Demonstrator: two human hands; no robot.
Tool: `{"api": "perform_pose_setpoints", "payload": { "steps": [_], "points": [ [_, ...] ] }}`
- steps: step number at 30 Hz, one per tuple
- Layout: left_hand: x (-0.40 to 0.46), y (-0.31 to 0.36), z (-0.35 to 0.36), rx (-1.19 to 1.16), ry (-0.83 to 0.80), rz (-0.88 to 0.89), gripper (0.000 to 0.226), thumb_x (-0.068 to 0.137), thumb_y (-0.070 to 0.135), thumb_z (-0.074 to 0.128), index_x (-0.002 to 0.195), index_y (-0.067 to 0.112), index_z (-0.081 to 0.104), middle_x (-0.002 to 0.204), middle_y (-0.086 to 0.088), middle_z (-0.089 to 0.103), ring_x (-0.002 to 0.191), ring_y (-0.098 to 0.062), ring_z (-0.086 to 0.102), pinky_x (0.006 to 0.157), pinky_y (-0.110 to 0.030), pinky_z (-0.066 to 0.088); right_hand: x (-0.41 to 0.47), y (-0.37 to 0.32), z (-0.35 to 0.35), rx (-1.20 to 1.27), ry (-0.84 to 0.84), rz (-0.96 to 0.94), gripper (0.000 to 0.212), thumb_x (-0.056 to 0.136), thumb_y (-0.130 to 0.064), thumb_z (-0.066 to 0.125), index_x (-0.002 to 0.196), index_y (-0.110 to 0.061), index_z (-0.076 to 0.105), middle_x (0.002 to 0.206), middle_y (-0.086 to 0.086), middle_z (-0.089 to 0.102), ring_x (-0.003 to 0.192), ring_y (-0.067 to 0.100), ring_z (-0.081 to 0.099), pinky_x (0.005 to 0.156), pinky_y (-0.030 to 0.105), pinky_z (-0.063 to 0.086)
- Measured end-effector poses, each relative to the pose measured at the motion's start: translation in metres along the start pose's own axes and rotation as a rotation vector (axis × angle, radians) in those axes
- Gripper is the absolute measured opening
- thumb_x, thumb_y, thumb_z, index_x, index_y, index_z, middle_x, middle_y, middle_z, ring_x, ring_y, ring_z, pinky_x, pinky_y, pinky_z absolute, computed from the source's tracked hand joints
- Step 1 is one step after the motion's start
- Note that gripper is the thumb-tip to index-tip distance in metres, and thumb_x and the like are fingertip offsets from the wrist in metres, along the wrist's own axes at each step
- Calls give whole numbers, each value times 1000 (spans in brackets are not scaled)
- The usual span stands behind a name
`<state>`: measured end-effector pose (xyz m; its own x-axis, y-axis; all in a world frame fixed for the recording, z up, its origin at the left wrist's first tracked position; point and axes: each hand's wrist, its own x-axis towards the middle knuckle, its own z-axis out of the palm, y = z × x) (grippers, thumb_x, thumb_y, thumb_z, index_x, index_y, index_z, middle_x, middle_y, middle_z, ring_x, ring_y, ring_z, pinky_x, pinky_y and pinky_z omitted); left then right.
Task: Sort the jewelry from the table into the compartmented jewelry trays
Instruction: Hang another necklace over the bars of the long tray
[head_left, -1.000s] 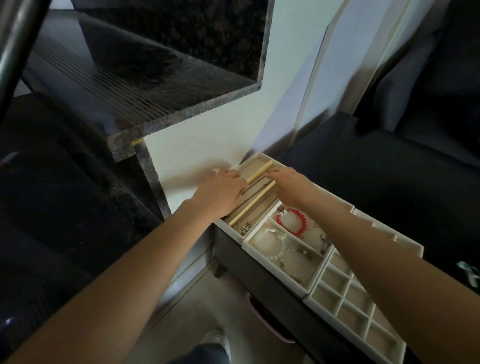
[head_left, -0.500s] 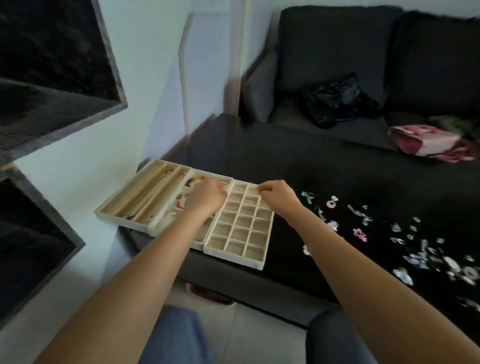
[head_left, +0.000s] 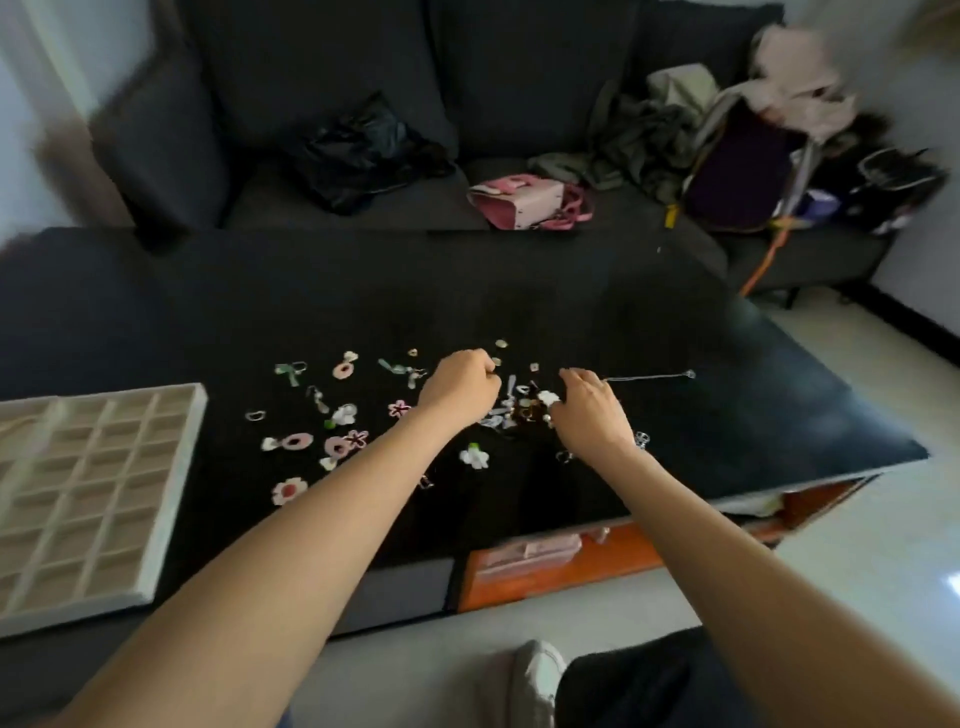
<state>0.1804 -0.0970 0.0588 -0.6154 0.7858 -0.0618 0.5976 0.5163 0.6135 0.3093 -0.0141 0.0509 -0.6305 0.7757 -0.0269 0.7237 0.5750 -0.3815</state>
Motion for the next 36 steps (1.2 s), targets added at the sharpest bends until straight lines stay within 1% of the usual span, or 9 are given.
{"api": "perform_pose_setpoints", "payload": {
  "steps": [5,11,14,17,20,24,29,33,36],
  "points": [
    [46,42,68,196,-107,214,49,99,19,38,147,24,29,147,-6,36,132,-25,33,105,-40,35,29,78,0,-106,-62,35,61,99,-22,41,152,-14,12,158,8,14,146,23,13,118,35,13],
    [79,55,110,507,-176,340,41,100,31,40,141,28,42,153,-4,24,141,-24,17,111,-42,23,69,123,8,-150,-125,-13,54,103,-27,31,152,-16,11,160,2,0,147,19,2,119,38,11],
    [87,59,116,602,-86,430,35,98,31,44,130,23,57,145,-4,37,135,-22,26,106,-39,28,84,133,11,-139,-85,-26,47,103,-23,33,149,-16,26,157,3,19,144,21,21,117,37,19],
    [95,65,126,640,55,475,25,95,25,52,115,16,65,126,-2,50,120,-20,39,96,-35,36,92,136,11,-129,78,-49,37,99,-15,43,136,-14,49,134,5,46,125,22,43,102,33,37],
    [100,78,130,566,95,364,24,89,18,61,113,12,61,122,-5,51,116,-23,42,91,-34,37,99,137,9,-121,133,-47,26,95,-11,51,120,-12,57,118,7,51,114,23,47,87,33,43],
    [107,85,132,587,18,337,26,92,19,57,116,8,58,127,-10,46,118,-26,39,92,-35,37,107,147,4,-90,153,13,31,95,-21,55,124,-13,54,129,9,45,123,25,40,94,35,42],
    [112,88,137,129,-22,222,27,100,24,40,113,7,57,117,-10,54,110,-24,48,92,-36,45,118,168,2,-66,11,201,47,103,-27,34,148,-20,27,156,15,14,145,36,0,114,44,21],
    [111,100,130,-295,-59,178,16,101,21,39,105,11,51,98,1,58,81,-4,55,68,-13,43,117,171,1,-65,87,153,41,102,-20,37,142,-15,40,148,13,31,139,30,25,101,39,37],
    [110,102,125,-503,-58,143,13,100,19,42,105,12,51,93,3,58,75,-2,56,69,-13,46,114,168,-2,-73,167,76,30,96,-5,47,124,-9,56,126,11,47,117,27,44,78,33,44]
  ]
}}
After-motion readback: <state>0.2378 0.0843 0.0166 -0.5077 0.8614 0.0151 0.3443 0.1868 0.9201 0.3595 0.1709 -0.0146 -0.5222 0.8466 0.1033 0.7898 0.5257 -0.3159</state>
